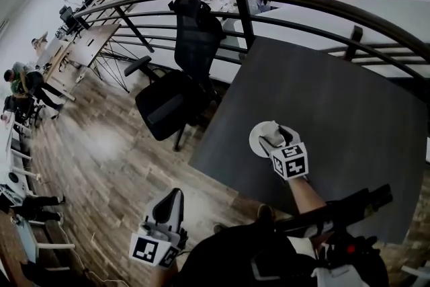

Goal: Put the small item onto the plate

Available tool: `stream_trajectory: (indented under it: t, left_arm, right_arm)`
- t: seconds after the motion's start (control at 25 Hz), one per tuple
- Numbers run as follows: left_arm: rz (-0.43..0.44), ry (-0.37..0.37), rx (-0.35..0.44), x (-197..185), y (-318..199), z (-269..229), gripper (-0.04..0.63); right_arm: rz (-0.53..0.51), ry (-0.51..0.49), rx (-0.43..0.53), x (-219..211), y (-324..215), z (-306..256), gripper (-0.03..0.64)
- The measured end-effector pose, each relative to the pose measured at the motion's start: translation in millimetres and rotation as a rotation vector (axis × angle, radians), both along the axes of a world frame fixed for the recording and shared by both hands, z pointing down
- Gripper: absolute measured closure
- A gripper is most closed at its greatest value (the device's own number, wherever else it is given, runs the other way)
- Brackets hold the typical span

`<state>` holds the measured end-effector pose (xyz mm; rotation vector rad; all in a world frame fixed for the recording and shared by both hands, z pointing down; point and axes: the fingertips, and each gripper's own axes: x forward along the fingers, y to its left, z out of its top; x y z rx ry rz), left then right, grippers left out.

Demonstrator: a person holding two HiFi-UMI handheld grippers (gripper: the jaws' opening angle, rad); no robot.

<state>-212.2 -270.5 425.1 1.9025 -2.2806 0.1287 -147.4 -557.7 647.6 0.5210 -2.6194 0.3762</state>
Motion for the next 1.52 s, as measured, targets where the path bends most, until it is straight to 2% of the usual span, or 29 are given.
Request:
stream_trajectory:
  t: [0.28, 0.6, 0.72, 0.88, 1.12, 1.24, 1.4, 1.52]
  left_arm:
    - [-0.062, -0.001, -0.061, -3, 14, 14, 0.591]
    - [-0.104, -0.009, -0.081, -8, 24, 11, 0.591]
    - [-0.110, -0.014, -0.089, -9, 23, 11, 0.591]
    - [-0.092, 0.001, -0.041, -3, 13, 0, 0.591]
    - [-0.095, -0.002, -0.052, -1, 13, -3, 0.591]
    - [-0.096, -0.004, -0.053, -2, 14, -1, 0.591]
    - [-0.114, -0.015, -0.093, -3, 22, 8, 0.591]
    - [-0.105, 0.001, -0.058, 0, 17, -1, 0.591]
  right_arm:
    - [-0.029, 0.100, -0.025, -10, -4, 62, 0.304]
    - [-0.027, 0.202, -0.062, -12, -10, 107, 0.304]
    - [-0.030, 0.199, -0.071, -16, -10, 111, 0.304]
    - [-0.036, 0.211, -0.069, -19, -12, 117, 0.304]
    - [-0.044, 0.234, -0.069, -21, -12, 124, 0.304]
    - [-0.057, 0.253, -0.057, -23, -9, 128, 0.304]
    - [-0.085, 0.308, -0.012, -21, -9, 137, 0.304]
    - [-0.088, 0.324, 0.019, -22, -9, 140, 0.304]
